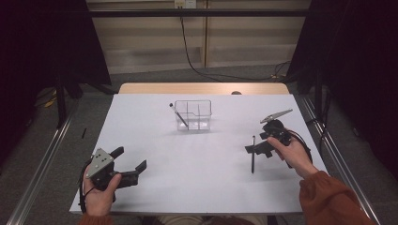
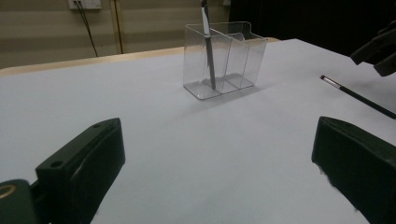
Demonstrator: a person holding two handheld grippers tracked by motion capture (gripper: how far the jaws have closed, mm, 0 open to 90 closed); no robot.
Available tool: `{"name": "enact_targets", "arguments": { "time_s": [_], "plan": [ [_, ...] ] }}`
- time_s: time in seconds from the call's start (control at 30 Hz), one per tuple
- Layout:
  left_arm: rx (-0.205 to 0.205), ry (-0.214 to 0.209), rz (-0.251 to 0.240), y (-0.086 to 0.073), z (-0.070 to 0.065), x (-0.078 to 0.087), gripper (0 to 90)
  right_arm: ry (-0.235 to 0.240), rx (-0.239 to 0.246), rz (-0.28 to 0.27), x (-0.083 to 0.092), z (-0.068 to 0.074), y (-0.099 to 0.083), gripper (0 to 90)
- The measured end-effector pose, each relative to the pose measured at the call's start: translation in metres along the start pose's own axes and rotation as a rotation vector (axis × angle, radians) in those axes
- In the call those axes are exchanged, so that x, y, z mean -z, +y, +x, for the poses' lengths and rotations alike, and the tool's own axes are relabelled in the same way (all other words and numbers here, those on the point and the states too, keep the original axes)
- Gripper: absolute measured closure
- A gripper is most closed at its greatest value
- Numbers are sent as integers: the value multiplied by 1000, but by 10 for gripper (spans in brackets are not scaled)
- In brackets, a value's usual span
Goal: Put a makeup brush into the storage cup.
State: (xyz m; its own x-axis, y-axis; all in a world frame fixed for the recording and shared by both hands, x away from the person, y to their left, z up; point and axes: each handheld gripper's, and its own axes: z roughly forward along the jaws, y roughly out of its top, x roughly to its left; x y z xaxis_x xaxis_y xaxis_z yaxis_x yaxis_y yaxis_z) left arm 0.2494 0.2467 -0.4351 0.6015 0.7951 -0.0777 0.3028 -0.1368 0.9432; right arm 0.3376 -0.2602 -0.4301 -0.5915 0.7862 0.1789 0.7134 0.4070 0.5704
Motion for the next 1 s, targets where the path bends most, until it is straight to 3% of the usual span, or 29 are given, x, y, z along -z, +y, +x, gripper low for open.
{"name": "enact_targets", "arguments": {
  "time_s": [0.17,0.27,0.43,0.53,0.7,1.0],
  "plan": [
    [4,-1,4,0,0,0,26,20,2,138,-10,0,1,49],
    [-3,-3,10,0,0,0,26,5,3,192,-13,1,2,48],
    [-4,-12,12,0,-2,-1,26,6,17,213,-15,2,6,54],
    [-2,-14,13,0,-1,-1,26,-4,7,274,-19,3,7,61],
    [-2,-6,17,0,0,-1,26,-16,-12,361,-26,3,9,170],
    [-1,-9,20,0,0,-1,26,-32,1,403,-32,3,10,302]
  ]
}}
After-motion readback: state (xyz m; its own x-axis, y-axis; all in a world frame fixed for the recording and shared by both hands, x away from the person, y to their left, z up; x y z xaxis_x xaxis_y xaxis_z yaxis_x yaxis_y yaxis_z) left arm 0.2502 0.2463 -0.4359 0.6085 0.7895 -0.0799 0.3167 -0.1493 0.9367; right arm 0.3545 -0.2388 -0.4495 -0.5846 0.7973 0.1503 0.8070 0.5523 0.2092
